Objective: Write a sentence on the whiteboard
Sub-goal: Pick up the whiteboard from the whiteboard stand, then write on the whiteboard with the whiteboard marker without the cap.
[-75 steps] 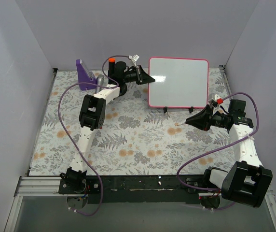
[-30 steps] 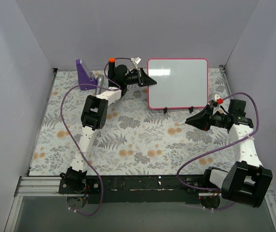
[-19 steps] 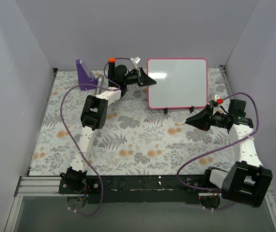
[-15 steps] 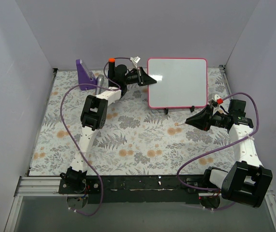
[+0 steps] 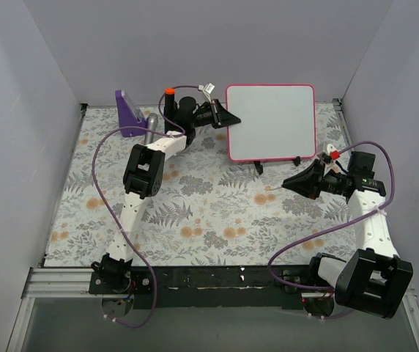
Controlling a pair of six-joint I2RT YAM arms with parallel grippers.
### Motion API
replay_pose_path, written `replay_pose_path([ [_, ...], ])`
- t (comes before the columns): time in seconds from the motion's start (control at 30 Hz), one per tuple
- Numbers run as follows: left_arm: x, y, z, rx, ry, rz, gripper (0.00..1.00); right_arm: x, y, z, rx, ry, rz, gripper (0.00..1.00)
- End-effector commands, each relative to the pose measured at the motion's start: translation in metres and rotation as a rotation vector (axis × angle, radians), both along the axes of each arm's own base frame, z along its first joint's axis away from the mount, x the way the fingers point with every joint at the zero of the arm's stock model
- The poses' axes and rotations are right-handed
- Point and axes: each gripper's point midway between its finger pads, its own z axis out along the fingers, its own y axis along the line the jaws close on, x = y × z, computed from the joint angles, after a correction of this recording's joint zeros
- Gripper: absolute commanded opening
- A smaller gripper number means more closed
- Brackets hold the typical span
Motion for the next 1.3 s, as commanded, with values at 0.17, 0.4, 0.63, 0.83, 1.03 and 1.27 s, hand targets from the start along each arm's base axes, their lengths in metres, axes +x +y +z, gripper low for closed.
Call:
replay_pose_path([
  [0.17,-0.017,0.011,0.167,-0.158,-0.297,0.062,0.00,-0.005,0.001,0.010,0.006,-0.043,0.010,0.01],
  [0.4,-0.034,0.015,0.199,-0.193,-0.343,0.053,0.00,-0.007,0.000,0.012,0.000,-0.060,0.009,0.01],
  [0.63,-0.057,0.022,0.226,-0.212,-0.377,0.052,0.00,-0.015,0.003,0.039,-0.004,-0.103,0.024,0.01],
  [0.83,-0.110,0.038,0.226,-0.205,-0.383,0.069,0.00,-0.029,0.004,0.087,-0.069,-0.116,0.029,0.01],
  [1.03,-0.173,0.063,0.228,-0.211,-0.408,0.117,0.00,-0.041,0.013,0.108,-0.077,-0.145,0.049,0.01],
  [1.27,-0.250,0.084,0.178,-0.150,-0.323,0.168,0.00,-0.034,0.033,0.115,-0.139,-0.213,0.073,0.01],
])
